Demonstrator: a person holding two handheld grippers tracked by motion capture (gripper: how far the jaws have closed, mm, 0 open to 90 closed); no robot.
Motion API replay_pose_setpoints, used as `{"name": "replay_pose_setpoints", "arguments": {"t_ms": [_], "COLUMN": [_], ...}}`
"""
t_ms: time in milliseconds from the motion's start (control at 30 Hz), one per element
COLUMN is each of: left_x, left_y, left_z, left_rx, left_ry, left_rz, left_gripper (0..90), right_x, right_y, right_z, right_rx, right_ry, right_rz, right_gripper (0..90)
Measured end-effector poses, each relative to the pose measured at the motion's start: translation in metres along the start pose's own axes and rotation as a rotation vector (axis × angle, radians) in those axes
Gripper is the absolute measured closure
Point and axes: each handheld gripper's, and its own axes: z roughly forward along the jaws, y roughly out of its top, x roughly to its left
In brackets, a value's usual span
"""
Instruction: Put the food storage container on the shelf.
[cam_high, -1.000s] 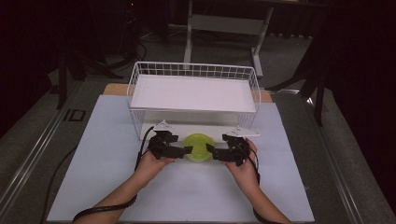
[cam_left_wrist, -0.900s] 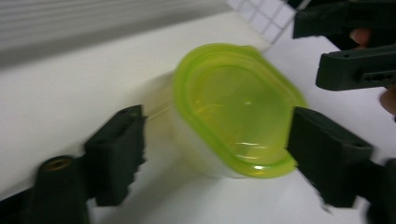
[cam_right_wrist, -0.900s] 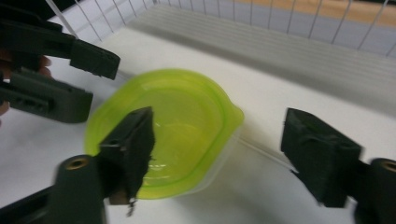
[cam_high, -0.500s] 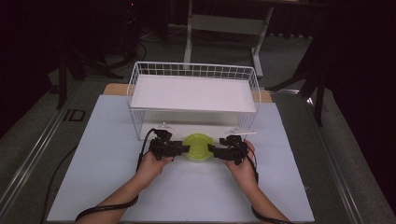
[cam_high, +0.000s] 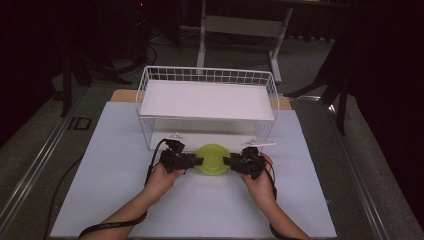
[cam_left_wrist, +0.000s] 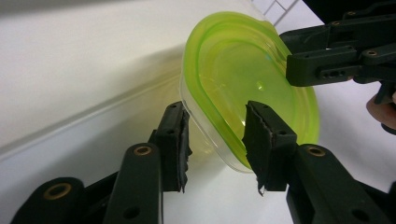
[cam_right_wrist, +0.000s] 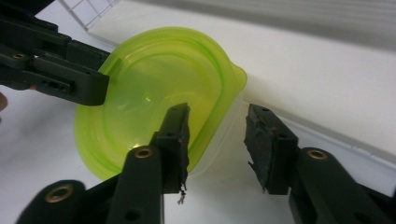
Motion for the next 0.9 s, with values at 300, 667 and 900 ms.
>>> {"name": "replay_pose_setpoints", "arguments": {"t_ms": [300, 667, 900], "left_x": [-0.015, -0.024, -0.027], "left_y": [-0.013, -0.025, -0.023], "left_z": [-0.005, -0.01, -0.018], "left_rx": [-0.005, 0.025, -0.048], "left_ry": [0.013, 0.047, 0.042], "left_rz": [0.05, 0.062, 0.052], "left_gripper": [69.4, 77.7, 79.8], "right_x": [0.008, 0.013, 0.019], "right_y": [-0.009, -0.022, -0.015], "right_z": [-0.01, -0.017, -0.023], "right_rx": [0.022, 0.024, -0.002], "right_ry": [0.044, 0.11, 0.075], "right_rz": [-0.02, 0.03, 0.018], "right_gripper": [69.0, 80.1, 80.7]}}
